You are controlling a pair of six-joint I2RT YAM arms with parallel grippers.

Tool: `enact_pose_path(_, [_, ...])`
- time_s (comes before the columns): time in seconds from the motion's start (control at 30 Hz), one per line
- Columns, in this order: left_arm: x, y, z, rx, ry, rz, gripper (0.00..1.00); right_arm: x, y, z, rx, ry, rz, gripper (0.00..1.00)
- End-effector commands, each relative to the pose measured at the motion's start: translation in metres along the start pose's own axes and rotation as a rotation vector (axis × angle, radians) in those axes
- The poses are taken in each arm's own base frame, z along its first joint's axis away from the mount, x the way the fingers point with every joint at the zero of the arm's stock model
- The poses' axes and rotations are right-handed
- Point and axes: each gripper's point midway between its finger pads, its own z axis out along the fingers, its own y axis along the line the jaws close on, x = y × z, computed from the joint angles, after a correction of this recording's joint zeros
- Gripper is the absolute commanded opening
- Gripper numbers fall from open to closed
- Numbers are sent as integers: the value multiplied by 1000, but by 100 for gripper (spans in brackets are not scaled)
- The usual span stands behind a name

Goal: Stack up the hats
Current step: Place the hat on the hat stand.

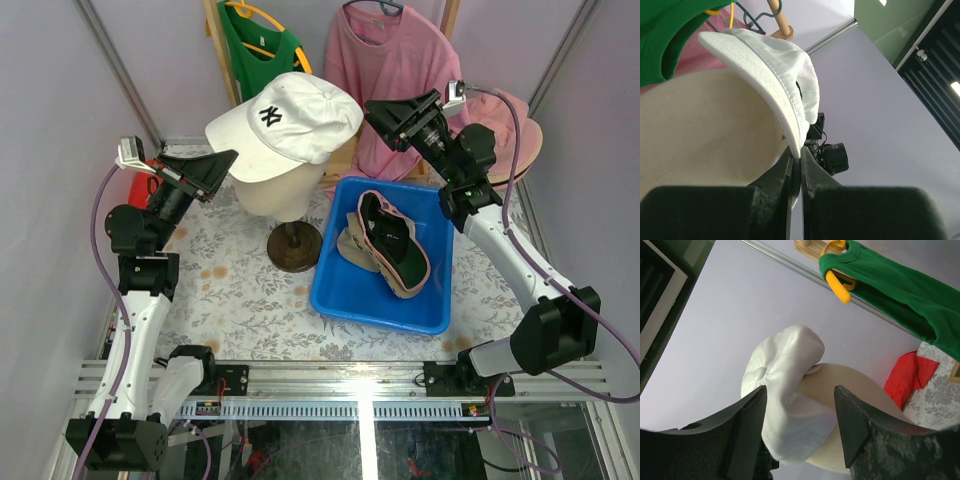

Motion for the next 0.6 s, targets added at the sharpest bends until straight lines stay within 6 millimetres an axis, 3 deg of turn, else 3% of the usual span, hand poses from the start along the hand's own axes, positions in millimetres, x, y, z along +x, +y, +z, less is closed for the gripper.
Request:
enact_pose_path(0.0, [7, -12, -6, 40, 46, 5, 0, -8, 19, 9, -42, 18, -66, 65])
enact_pose_path(0.57, [8, 55, -23, -156, 25, -55, 0, -10, -8, 32, -41, 48, 33, 74])
